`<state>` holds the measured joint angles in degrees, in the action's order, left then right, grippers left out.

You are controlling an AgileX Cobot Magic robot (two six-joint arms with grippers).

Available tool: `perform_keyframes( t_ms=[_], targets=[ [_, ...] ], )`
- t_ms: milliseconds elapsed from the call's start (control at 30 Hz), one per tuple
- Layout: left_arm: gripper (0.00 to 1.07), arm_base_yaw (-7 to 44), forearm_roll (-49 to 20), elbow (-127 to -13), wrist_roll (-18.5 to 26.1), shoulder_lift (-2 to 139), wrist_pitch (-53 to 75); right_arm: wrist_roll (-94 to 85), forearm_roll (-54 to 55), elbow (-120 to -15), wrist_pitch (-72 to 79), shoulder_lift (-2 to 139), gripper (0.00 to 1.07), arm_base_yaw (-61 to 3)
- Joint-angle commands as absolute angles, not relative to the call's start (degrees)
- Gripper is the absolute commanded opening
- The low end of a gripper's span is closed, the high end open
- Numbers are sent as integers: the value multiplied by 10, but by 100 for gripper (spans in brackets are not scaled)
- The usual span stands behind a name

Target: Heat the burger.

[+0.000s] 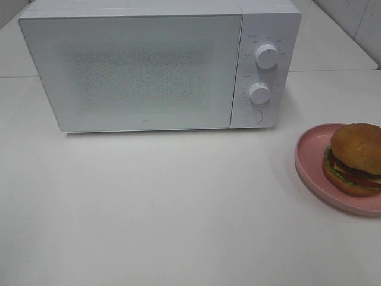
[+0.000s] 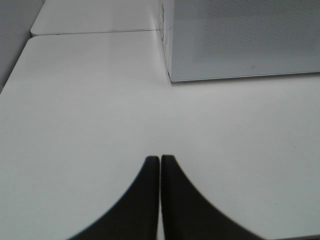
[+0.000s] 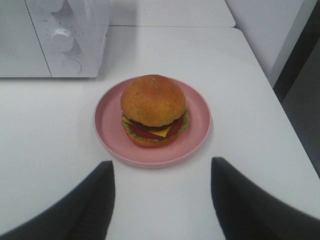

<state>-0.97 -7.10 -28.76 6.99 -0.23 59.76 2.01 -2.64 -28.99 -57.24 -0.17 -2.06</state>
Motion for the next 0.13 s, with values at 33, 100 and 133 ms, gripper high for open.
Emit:
perform_keyframes(
  t_ms=[33, 100, 133],
  targets=[
    [0, -11, -76, -286, 68, -16, 592, 18, -28, -290, -568, -7, 53, -18],
    [0, -11, -76, -286, 68, -16, 592, 18, -28, -290, -568, -7, 53, -18],
    [0, -11, -76, -286, 68, -16, 592, 18, -28, -290, -568, -7, 53, -18]
  ],
)
